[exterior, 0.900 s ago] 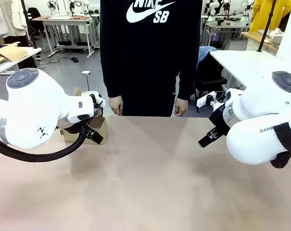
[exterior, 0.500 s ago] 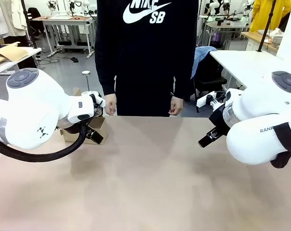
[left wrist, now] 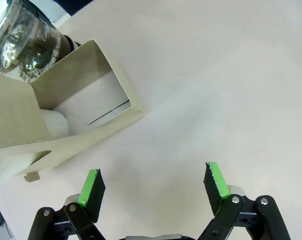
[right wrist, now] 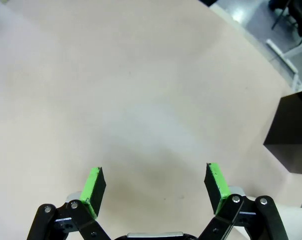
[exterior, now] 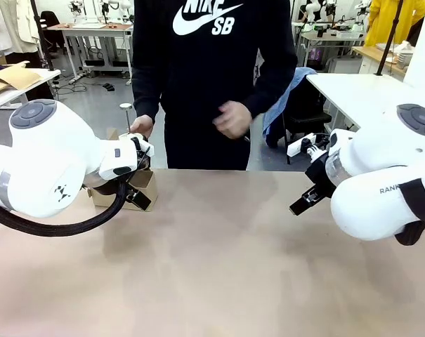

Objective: Pour a drink into a cup and package it in a carrier.
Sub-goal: Pick up the 600 ml Paper Cup and place it in the middle top area of the table.

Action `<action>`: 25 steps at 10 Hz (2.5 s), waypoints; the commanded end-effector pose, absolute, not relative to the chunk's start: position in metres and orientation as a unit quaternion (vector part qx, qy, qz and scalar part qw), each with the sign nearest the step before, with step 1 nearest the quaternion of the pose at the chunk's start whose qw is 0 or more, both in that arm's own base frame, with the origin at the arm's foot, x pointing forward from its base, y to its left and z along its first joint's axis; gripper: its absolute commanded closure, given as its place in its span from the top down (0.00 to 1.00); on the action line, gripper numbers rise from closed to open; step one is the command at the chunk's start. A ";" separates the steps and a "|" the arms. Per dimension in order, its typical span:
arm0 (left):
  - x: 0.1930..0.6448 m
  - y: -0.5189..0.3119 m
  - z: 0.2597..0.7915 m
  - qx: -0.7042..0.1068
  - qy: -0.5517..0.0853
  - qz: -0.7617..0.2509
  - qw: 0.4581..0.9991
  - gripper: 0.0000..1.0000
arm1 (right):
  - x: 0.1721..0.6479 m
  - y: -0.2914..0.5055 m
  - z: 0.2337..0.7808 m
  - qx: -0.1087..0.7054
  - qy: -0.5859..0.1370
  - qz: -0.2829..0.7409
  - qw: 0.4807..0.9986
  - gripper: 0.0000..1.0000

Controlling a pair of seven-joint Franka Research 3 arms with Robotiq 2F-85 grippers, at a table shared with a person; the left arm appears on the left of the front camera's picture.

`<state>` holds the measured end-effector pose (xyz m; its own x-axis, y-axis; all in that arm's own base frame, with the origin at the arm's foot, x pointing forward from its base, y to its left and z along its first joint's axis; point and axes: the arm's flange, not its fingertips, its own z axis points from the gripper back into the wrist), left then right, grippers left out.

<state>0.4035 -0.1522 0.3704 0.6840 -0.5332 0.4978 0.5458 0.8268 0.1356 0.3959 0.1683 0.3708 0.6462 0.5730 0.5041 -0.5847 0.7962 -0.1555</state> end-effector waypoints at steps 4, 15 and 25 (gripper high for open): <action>0.404 -0.152 0.370 -0.012 -0.268 -0.294 0.918 1.00 | 0.471 0.136 0.495 0.064 -0.281 0.342 0.895 1.00; 0.404 -0.152 0.370 -0.012 -0.268 -0.294 0.918 1.00 | 0.458 -0.205 0.431 0.382 -0.461 0.403 0.693 1.00; 0.404 -0.152 0.370 -0.012 -0.268 -0.294 0.918 1.00 | 0.407 -0.228 0.342 0.401 -0.513 0.403 0.643 1.00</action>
